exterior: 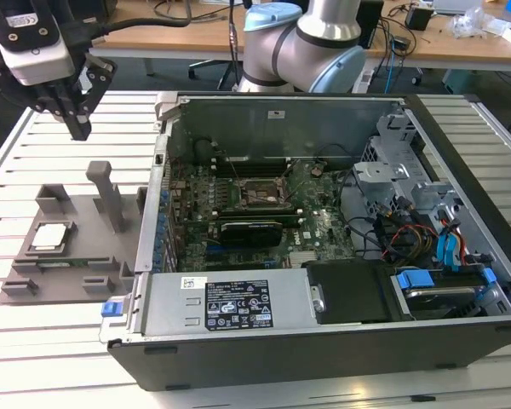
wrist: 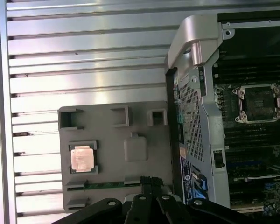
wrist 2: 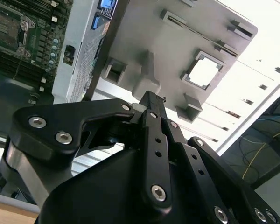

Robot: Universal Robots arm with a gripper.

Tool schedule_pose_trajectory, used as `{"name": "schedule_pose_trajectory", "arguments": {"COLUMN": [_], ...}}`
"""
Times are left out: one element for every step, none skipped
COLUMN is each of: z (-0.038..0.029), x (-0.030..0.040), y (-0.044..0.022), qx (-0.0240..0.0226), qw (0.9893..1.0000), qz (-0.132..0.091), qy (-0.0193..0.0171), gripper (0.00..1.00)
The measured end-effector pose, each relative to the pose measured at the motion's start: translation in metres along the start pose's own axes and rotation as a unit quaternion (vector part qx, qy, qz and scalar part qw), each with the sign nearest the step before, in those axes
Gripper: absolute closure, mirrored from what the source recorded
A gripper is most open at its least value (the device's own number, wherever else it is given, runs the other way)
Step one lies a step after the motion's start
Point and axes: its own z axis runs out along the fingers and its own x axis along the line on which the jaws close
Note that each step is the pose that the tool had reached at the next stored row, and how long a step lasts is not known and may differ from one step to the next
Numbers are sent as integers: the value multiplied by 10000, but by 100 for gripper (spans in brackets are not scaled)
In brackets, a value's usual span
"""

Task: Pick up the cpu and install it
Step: 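Reach for the cpu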

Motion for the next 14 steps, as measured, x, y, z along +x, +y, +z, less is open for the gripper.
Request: {"name": "schedule_pose_trajectory", "arguments": {"z": [0, 0, -1, -1, -1, -2, -2, -2, -3, -3, -3, -3, -3, -4], "x": [16, 27, 41, 57, 71, 84, 98, 115, 132, 146, 164, 178, 198, 212], "y": [-1, -2, -3, -5, -5, -6, -8, -9, -10, -11, -12, -13, -15, -16], "qx": [0, 0, 0, 0, 0, 0, 0, 0, 0, 0, 0, 0, 0, 0], "qw": [10000, 10000, 10000, 10000, 10000, 10000, 10000, 10000, 10000, 10000, 10000, 10000, 10000, 10000], "qz": [0, 0, 0, 0, 0, 0, 0, 0, 0, 0, 0, 0, 0, 0], "qy": [0, 0, 0, 0, 0, 0, 0, 0, 0, 0, 0, 0, 0, 0], "gripper": [89, 89, 89, 89, 89, 89, 89, 89, 89, 89, 89, 89, 89, 89]}}
